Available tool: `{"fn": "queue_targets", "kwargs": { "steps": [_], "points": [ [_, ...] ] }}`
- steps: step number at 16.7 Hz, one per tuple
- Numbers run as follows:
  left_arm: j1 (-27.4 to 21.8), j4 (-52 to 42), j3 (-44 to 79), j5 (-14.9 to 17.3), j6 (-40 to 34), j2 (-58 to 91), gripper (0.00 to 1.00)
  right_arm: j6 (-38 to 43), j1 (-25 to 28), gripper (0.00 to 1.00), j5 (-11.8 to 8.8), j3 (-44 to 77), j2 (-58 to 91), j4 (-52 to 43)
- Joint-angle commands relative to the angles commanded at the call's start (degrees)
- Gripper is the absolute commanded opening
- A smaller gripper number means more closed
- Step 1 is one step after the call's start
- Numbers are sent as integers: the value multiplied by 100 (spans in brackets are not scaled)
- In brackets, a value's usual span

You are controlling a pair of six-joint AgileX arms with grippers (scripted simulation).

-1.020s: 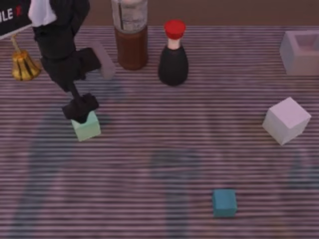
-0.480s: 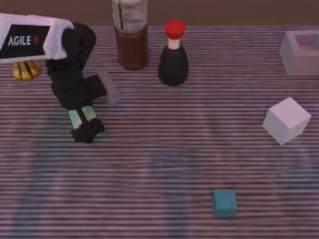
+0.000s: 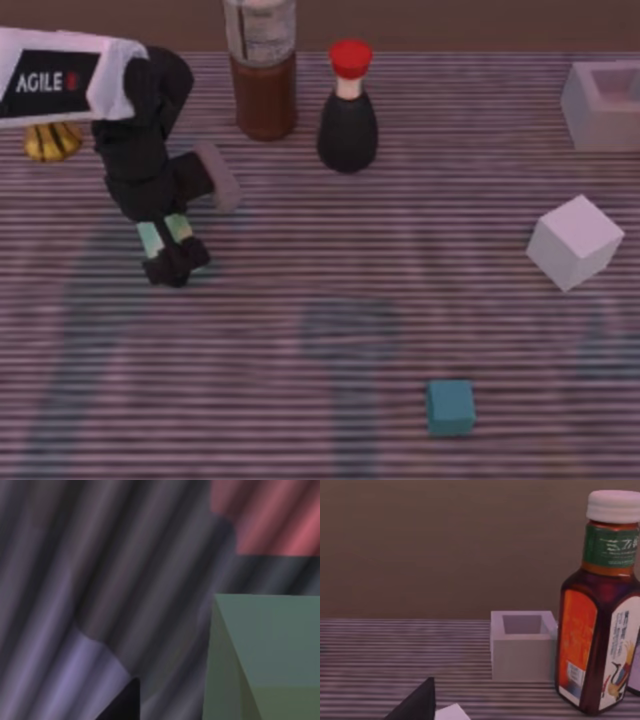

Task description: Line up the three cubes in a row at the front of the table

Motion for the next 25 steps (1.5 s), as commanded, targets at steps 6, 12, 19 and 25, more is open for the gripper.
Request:
{"fn": "queue_targets", "kwargs": {
  "steps": [6,12,19,25],
  "points": [
    [0,0,0,0,0,0,17,0,0,100,0,0,0,0],
    [0,0,0,0,0,0,0,0,0,100,0,0,0,0],
    [3,-209,83,57,-42,-195,0,0,0,100,0,0,0,0],
    [101,-1315,715,54,-61,-615,0,0,0,100,0,0,0,0]
  ]
}}
